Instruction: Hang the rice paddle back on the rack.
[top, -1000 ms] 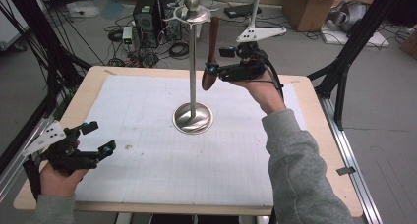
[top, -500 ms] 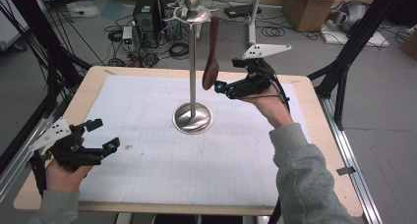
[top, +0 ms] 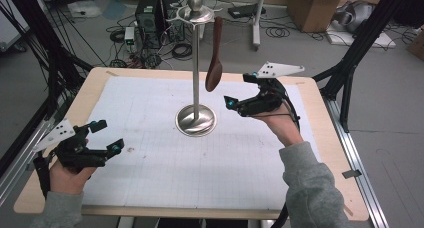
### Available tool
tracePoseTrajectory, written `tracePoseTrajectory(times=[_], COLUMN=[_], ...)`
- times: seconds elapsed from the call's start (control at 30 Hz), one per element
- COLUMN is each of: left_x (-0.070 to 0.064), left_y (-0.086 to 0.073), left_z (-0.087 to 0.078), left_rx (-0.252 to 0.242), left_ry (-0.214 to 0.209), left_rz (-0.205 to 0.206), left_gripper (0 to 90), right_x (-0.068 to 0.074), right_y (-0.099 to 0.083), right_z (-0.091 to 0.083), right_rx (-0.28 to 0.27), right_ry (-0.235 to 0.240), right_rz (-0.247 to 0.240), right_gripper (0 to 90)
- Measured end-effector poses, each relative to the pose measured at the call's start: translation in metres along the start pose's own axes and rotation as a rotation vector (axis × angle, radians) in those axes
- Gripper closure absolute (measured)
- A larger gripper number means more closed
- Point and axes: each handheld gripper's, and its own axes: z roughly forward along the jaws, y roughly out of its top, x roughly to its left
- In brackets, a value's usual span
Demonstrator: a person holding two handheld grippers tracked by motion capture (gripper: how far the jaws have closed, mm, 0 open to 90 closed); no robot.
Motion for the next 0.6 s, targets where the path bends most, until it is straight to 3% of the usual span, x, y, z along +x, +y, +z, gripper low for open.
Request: tracePoseTrajectory(times=[0.6], left_x=[-0.001], left_y=[-0.002], left_z=[0.004], left_rx=[0.005], left_ry=[-0.004], left_rz=[-0.001], left_gripper=[2.8], right_x=[0.004], right_y=[-0.054], right_z=[-0.026], right_rx=[-0.011], right_ry=[-0.052], right_rz=[0.034], right_gripper=[0.4])
